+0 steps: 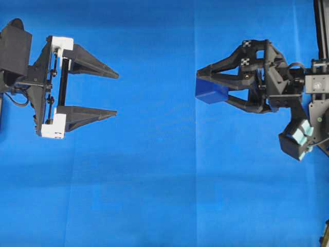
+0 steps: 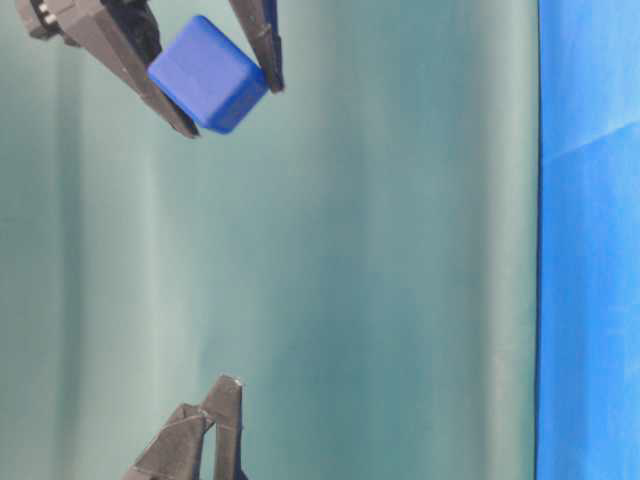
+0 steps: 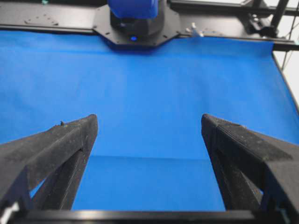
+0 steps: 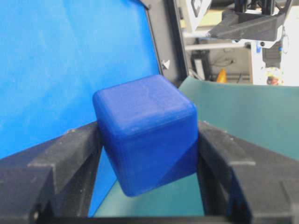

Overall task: Handover the blue block to the right arm after grasping it with the left arm, then place it in the designated position.
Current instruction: 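Open the left gripper and pull the cube away with the right gripper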

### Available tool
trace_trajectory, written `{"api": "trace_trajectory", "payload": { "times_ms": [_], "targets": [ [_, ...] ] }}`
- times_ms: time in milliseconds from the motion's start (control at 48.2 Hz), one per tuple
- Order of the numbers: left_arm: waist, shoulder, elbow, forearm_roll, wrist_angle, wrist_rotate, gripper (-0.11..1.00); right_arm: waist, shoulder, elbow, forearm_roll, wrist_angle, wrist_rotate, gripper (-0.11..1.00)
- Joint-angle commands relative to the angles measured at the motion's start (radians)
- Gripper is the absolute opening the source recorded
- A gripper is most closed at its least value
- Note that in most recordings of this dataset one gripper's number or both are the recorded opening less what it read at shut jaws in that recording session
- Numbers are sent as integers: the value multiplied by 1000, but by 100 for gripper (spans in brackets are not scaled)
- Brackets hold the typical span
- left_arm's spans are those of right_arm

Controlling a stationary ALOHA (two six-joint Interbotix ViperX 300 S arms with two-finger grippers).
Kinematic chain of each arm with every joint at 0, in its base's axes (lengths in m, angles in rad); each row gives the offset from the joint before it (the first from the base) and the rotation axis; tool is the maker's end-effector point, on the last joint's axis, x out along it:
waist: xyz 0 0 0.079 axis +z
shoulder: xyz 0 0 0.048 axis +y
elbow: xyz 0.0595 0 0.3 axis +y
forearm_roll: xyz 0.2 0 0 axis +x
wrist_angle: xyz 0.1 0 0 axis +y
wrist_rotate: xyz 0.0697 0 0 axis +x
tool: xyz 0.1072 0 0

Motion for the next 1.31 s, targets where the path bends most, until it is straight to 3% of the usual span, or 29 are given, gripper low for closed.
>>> {"api": "trace_trajectory", "payload": {
  "times_ms": [0, 145, 270, 457, 581, 768, 830, 1080, 1287],
  "targets": [
    [-3, -8, -17, -2, -9, 0, 93, 5, -9, -12, 5, -9, 3, 44],
    [-5, -9, -15, -2, -9, 0, 93, 3, -11, -14, 26, -26, 11, 44],
    [-5, -11, -14, 0, -9, 0, 93, 5, -12, -15, 118, -52, 78, 44],
    [-5, -11, -14, -2, -9, 0, 93, 5, -18, -14, 298, -57, 305, 44],
    [-5, -9, -15, -2, -9, 0, 93, 5, -37, -12, 365, -58, 480, 44],
    [-6, -8, -18, -2, -9, 0, 93, 5, -75, -2, 371, -91, 706, 44],
    [-6, -6, -18, -2, -9, 0, 93, 5, -78, -2, 370, -97, 747, 44],
    [-6, -6, -17, -2, -9, 0, 93, 2, -72, -3, 371, -95, 822, 44],
    [-12, -5, -18, -2, -9, 0, 93, -3, -72, -3, 371, -94, 833, 44]
  ]
}}
